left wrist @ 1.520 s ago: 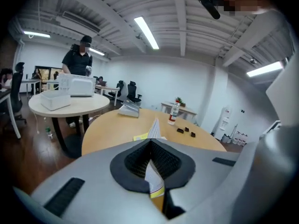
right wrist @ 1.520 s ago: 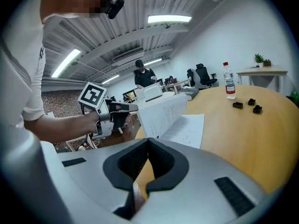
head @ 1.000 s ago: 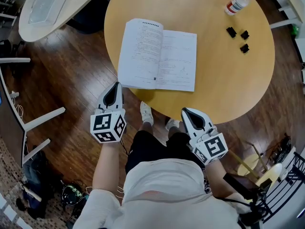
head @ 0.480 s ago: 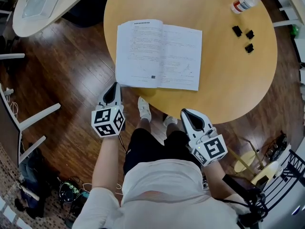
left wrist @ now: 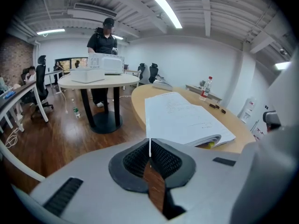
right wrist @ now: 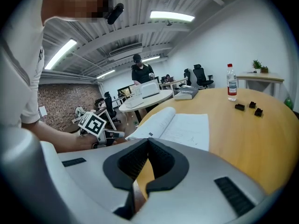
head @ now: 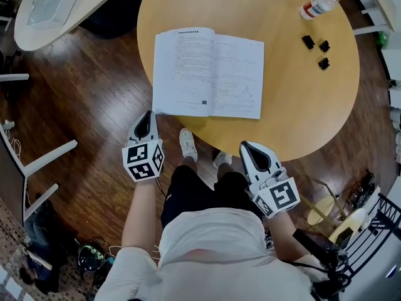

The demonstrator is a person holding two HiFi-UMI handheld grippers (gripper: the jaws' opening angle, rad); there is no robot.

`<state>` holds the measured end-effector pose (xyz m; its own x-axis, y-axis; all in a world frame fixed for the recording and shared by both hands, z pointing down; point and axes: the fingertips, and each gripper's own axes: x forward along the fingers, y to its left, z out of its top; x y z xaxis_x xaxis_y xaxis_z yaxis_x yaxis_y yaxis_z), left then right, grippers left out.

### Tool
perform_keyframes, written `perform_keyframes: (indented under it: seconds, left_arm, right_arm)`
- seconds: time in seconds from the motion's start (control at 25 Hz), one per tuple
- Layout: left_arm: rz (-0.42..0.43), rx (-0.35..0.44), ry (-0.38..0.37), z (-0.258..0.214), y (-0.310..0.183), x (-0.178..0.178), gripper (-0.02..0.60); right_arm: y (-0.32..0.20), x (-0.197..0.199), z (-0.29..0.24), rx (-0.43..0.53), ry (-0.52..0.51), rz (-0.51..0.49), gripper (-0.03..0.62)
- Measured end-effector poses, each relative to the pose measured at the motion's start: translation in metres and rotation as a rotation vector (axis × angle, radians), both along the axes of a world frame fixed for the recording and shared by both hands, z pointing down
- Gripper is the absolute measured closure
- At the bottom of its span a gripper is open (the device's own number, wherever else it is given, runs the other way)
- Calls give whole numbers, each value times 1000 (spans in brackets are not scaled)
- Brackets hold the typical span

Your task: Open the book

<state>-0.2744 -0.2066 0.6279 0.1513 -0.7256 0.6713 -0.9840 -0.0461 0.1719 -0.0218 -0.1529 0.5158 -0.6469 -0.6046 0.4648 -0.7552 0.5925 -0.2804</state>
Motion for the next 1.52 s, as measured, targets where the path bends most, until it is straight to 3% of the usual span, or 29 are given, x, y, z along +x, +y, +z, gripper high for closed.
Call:
perform_keyframes:
  seconds: [0.12, 0.36, 0.56, 0.76, 1.16, 1.52]
  left_arm:
    - [-3, 60, 7, -30, 0, -12, 565]
    - [115, 242, 37, -123, -12, -4, 571]
    - [206, 364, 67, -189, -13, 22, 571]
    - [278, 428, 70, -243, 5, 57, 571]
    - [234, 545, 108, -310, 71, 124, 571]
    - [184, 566, 67, -325, 133, 159, 571]
  right_arm:
    - [-3, -5, -13, 32, 2, 27, 589]
    - [-13, -16, -57, 126, -13, 93, 591]
    - [-12, -14, -91, 202, -19, 104, 591]
    - [-4, -1, -125, 266, -74, 127, 589]
    - [29, 62, -178, 394, -133, 87, 591]
    - [69, 106, -197, 434, -145, 37, 591]
